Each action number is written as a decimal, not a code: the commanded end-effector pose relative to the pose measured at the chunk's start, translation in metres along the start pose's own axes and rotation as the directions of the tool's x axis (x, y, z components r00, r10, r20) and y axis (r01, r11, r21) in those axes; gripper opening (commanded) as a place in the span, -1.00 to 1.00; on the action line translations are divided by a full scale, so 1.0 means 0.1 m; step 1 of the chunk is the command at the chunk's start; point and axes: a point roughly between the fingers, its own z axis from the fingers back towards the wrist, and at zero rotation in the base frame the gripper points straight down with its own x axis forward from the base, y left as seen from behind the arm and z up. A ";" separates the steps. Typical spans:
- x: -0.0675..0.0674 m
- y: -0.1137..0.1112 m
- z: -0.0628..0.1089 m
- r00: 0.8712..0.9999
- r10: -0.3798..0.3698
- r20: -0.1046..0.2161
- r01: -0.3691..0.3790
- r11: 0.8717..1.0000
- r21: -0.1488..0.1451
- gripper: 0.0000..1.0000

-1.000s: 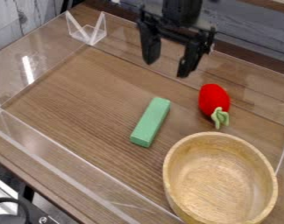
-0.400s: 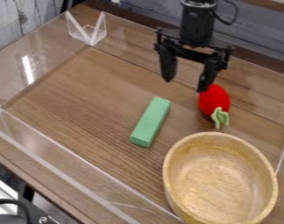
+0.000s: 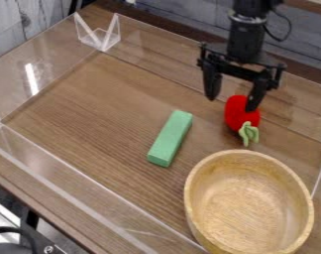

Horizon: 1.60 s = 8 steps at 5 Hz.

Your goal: Move the red object to the left side of the table

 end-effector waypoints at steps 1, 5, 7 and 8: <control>0.14 -0.11 0.10 0.997 -0.018 0.073 0.018 1.000 -0.007 1.00; 0.32 -0.17 -0.12 0.996 -0.017 0.092 0.018 1.000 -0.009 -1.00; 0.32 -0.17 -0.08 0.996 -0.017 0.092 0.018 1.000 -0.013 1.00; 0.34 -0.17 -0.08 0.995 -0.019 0.099 0.021 1.000 -0.019 -1.00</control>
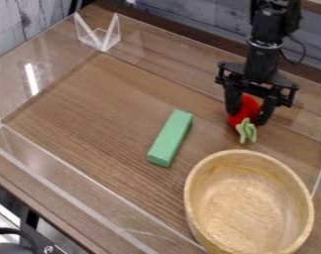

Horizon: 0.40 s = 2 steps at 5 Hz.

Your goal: Move the red object to the left side of the table

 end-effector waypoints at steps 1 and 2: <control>0.12 -0.04 0.21 0.997 -0.006 0.075 0.008 1.000 -0.021 -1.00; 0.12 -0.03 0.23 0.997 -0.006 0.074 0.008 1.000 -0.022 1.00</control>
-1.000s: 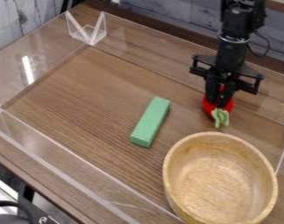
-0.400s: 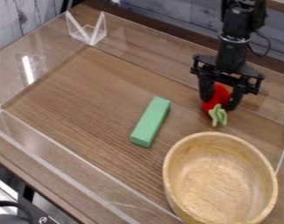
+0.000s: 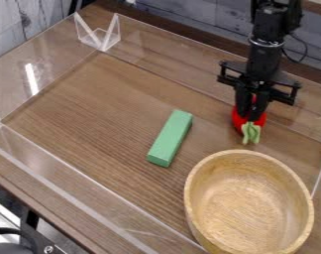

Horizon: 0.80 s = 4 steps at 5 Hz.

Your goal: Move the red object to the left side of the table

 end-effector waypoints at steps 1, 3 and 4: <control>0.10 -0.02 0.23 0.998 -0.001 0.066 0.002 1.000 -0.014 1.00; 0.13 -0.01 0.21 0.997 -0.003 0.077 0.005 1.000 -0.023 -1.00; 0.13 -0.01 0.22 0.997 -0.002 0.076 0.004 1.000 -0.023 1.00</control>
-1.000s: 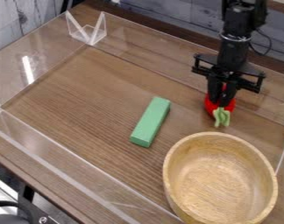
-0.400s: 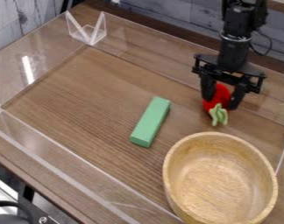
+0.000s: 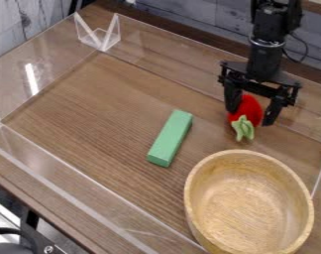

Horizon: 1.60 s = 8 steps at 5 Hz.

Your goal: Move the red object to the left side of the table

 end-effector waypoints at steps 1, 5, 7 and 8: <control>0.13 0.00 0.18 0.998 0.007 0.070 -0.006 1.000 -0.012 -1.00; -0.05 0.11 0.97 0.983 -0.027 0.184 0.041 0.996 -0.076 -1.00; -0.25 0.17 0.97 0.983 -0.074 0.166 0.087 0.994 -0.071 -1.00; -0.35 0.18 0.73 0.985 -0.111 0.130 0.119 0.992 -0.053 -1.00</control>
